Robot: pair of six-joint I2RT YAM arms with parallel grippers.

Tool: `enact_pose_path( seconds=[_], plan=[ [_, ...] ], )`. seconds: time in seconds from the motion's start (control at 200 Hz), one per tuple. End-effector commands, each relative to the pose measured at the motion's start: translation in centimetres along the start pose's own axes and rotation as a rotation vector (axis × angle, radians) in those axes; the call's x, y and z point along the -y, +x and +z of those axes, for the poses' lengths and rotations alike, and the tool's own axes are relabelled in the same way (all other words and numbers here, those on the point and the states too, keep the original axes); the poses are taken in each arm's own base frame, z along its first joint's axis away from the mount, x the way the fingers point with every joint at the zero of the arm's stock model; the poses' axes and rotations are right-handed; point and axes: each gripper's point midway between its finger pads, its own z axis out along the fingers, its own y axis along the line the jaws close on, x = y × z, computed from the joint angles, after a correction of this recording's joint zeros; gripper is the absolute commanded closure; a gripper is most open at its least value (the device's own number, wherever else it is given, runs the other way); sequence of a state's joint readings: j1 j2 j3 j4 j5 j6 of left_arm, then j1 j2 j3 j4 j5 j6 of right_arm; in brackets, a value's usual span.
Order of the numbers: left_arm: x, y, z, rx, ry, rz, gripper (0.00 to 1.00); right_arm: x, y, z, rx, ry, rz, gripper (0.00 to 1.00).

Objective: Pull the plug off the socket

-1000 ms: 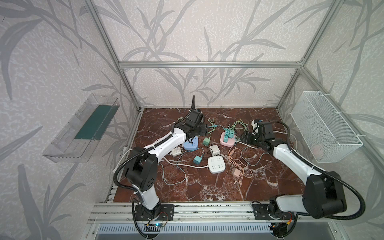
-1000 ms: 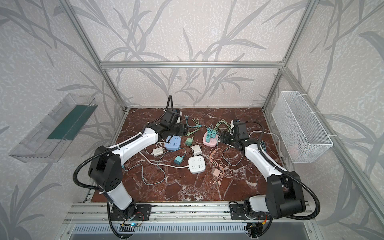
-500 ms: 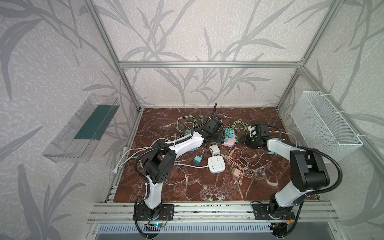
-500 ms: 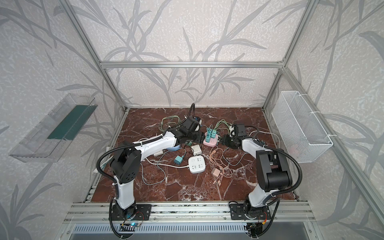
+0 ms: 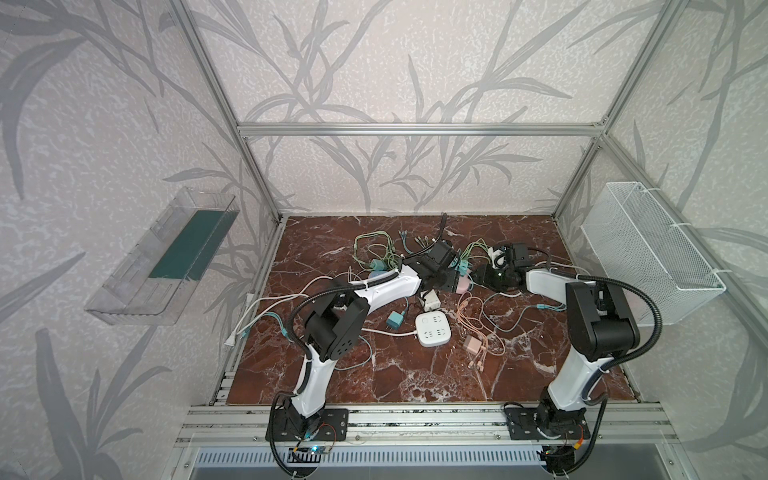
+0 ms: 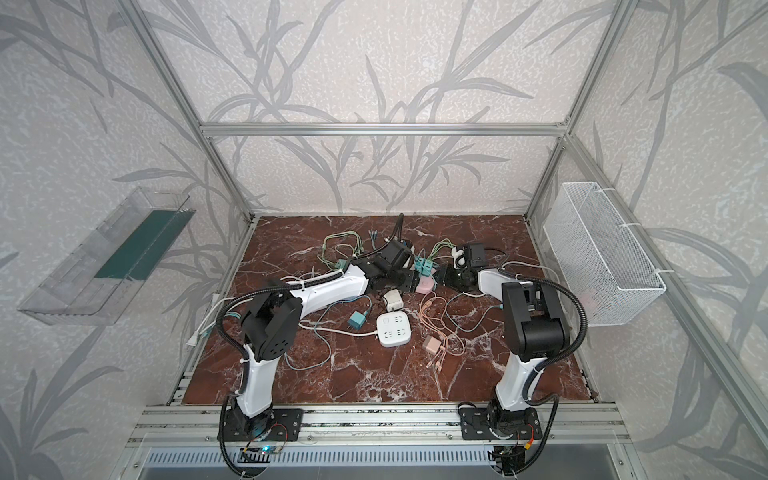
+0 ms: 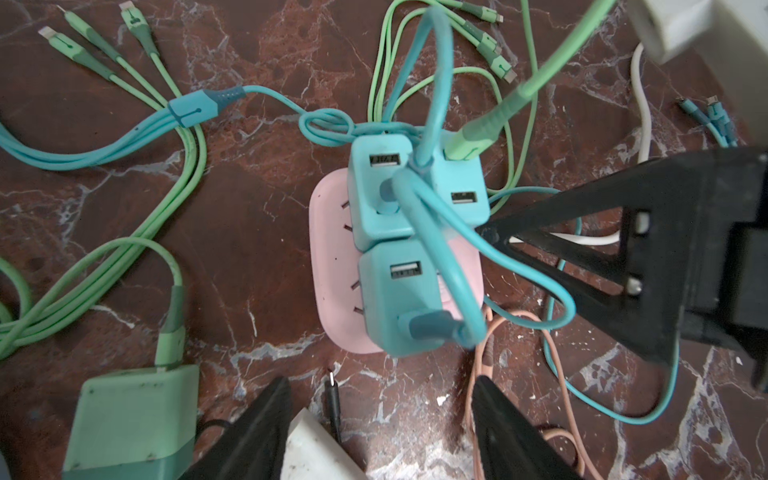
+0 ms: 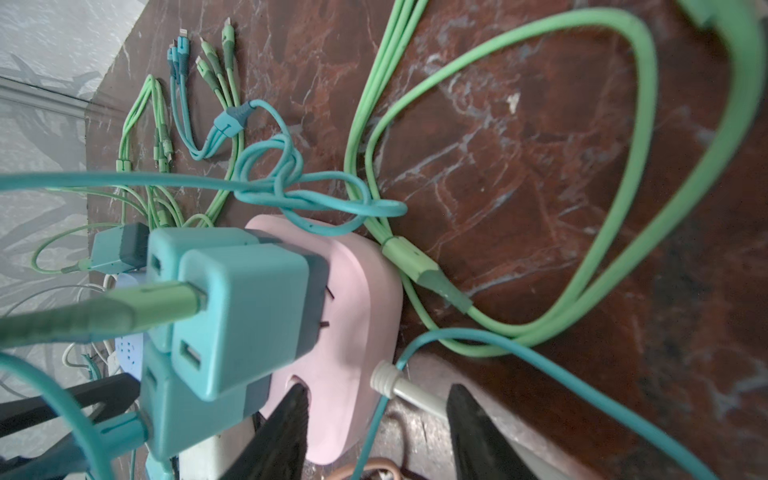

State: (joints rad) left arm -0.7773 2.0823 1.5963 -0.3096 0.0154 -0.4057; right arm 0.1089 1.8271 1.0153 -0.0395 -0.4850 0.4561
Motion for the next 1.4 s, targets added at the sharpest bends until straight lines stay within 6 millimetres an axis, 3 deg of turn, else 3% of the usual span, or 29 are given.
enact_pose_path(
  seconds=[0.0,0.3,0.635,0.775,1.11,1.395],
  plan=[
    [-0.1,-0.6,0.2,-0.001,-0.03,-0.015,0.31,-1.0,-0.8,0.4,0.005,-0.051,-0.006,0.47],
    [-0.1,-1.4,2.0,-0.006,-0.055,-0.025,0.37,-0.6,-0.8,0.9,-0.016,-0.039,-0.03,0.49],
    [0.3,-0.9,3.7,-0.072,-0.054,0.002,0.52,-1.2,-0.8,1.5,-0.03,-0.074,-0.054,0.49],
    [0.5,-0.8,4.0,-0.09,-0.048,0.007,0.53,-1.5,-0.3,1.7,-0.05,-0.088,-0.059,0.5],
    [1.2,-1.1,4.3,-0.08,-0.014,-0.005,0.7,-1.2,0.7,1.7,-0.074,-0.081,-0.075,0.5],
    [1.9,-2.1,4.2,-0.057,0.014,-0.031,0.77,-1.5,1.4,1.1,-0.089,-0.092,-0.111,0.5]
  ],
)
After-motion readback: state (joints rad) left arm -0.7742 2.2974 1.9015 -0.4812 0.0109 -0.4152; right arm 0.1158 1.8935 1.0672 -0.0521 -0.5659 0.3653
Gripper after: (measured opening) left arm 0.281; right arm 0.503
